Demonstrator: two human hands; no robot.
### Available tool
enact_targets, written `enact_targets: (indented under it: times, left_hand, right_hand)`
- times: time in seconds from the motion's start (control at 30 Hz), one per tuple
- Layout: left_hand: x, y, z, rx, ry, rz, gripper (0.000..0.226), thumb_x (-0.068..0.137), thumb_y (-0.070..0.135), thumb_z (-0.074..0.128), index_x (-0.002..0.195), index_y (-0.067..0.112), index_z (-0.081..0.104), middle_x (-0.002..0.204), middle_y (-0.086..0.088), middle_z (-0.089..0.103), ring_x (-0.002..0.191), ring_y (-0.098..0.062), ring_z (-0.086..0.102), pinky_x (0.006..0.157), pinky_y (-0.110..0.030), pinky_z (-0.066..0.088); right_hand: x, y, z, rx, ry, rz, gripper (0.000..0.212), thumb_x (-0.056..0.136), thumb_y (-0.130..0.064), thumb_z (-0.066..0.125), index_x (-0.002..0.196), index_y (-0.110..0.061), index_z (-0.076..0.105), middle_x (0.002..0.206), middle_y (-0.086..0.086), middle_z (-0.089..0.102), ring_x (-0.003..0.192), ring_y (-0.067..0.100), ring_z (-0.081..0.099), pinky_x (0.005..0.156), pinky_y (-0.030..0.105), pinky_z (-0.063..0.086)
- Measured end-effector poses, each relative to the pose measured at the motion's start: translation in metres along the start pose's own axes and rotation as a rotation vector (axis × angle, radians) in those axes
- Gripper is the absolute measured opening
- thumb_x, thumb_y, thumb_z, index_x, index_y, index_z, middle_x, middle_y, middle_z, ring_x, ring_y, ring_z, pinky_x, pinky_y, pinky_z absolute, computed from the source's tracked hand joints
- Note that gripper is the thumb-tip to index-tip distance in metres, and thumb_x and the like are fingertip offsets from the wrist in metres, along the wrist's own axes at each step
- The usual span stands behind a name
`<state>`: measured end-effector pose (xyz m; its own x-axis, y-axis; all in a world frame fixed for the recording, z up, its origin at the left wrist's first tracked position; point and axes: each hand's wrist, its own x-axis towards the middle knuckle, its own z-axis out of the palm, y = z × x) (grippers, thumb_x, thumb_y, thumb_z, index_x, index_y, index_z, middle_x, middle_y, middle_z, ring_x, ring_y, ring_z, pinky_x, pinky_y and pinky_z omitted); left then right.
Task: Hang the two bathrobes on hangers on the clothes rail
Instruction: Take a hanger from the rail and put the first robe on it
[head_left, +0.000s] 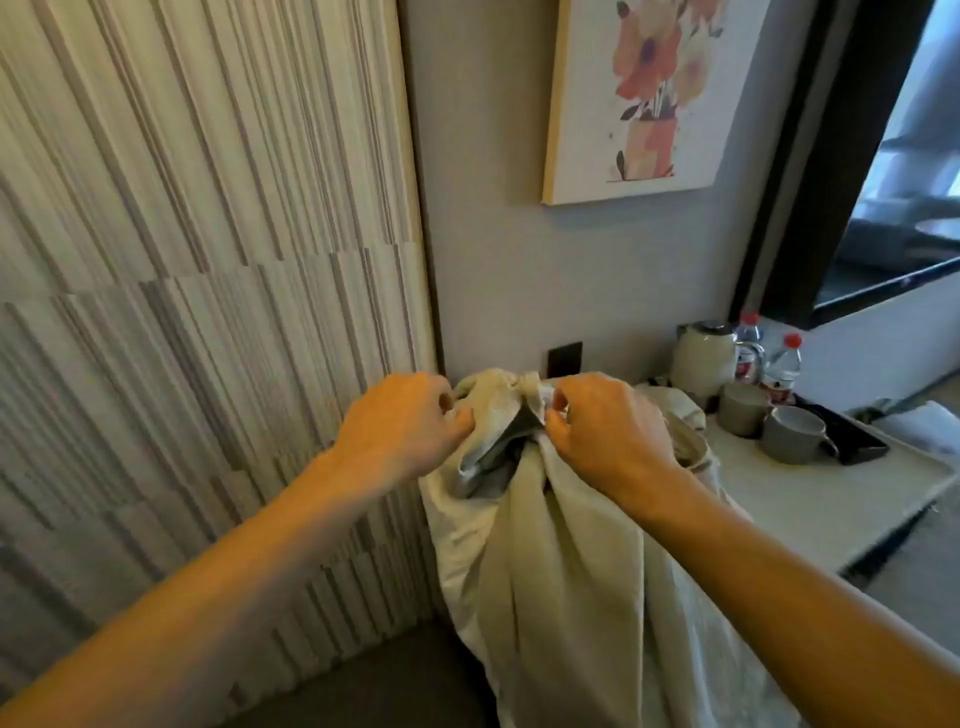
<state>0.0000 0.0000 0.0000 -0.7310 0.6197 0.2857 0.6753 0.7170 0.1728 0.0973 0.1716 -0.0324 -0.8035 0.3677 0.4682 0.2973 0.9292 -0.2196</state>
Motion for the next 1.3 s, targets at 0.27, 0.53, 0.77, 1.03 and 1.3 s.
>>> enact_targets:
  times: [0.27, 0.53, 0.77, 1.03, 1.3]
  left_hand:
    - [0.108, 0.009, 0.161, 0.095, -0.020, -0.042, 0.083, 0.068, 0.061, 0.070, 0.133, 0.018, 0.041, 0.135, -0.011, 0.043, 0.123, -0.034, 0.044, 0.093, -0.046, 0.045]
    - [0.174, -0.010, 0.208, 0.091, 0.020, -0.083, 0.033, 0.084, 0.019, 0.058, 0.116, 0.017, 0.056, 0.118, -0.008, 0.060, 0.109, -0.032, 0.057, 0.090, -0.046, 0.046]
    - [0.186, 0.037, 0.204, -0.017, 0.002, -0.122, 0.082, 0.073, 0.077, 0.036, 0.134, 0.023, 0.042, 0.133, -0.009, 0.052, 0.123, -0.030, 0.048, 0.103, -0.050, 0.038]
    - [0.193, 0.028, 0.208, -0.181, 0.014, -0.230, 0.019, 0.087, 0.017, 0.052, 0.088, 0.019, 0.071, 0.091, -0.002, 0.070, 0.078, -0.022, 0.062, 0.067, -0.033, 0.046]
    - [0.159, 0.008, 0.080, -0.934, 0.145, -0.418, 0.027, 0.093, 0.011, 0.044, 0.072, 0.012, 0.059, 0.071, -0.003, 0.050, 0.063, -0.013, 0.045, 0.055, -0.027, 0.035]
  right_hand:
    - [0.069, 0.101, 0.122, 0.033, -0.330, 0.171, 0.075, 0.087, -0.057, 0.055, 0.145, -0.016, 0.031, 0.144, 0.009, 0.046, 0.124, 0.027, 0.051, 0.094, 0.040, 0.049]
    - [0.148, 0.152, 0.240, 0.101, -0.426, 0.143, 0.094, 0.088, -0.041, 0.063, 0.156, -0.022, 0.002, 0.163, 0.005, 0.010, 0.150, 0.028, 0.008, 0.118, 0.047, 0.018]
    - [0.158, 0.156, 0.278, -0.112, -0.459, 0.045, 0.047, 0.092, -0.032, 0.054, 0.137, -0.023, 0.045, 0.134, 0.008, 0.053, 0.126, 0.030, 0.044, 0.107, 0.044, 0.034]
    - [0.147, 0.151, 0.214, 0.094, -0.231, -0.053, 0.036, 0.095, -0.044, 0.047, 0.121, -0.022, 0.059, 0.116, 0.005, 0.063, 0.104, 0.023, 0.060, 0.088, 0.036, 0.047]
    - [0.118, 0.149, 0.121, -0.127, -0.156, 0.165, 0.026, 0.092, -0.022, 0.054, 0.115, -0.023, 0.064, 0.115, 0.009, 0.065, 0.104, 0.028, 0.060, 0.092, 0.042, 0.047]
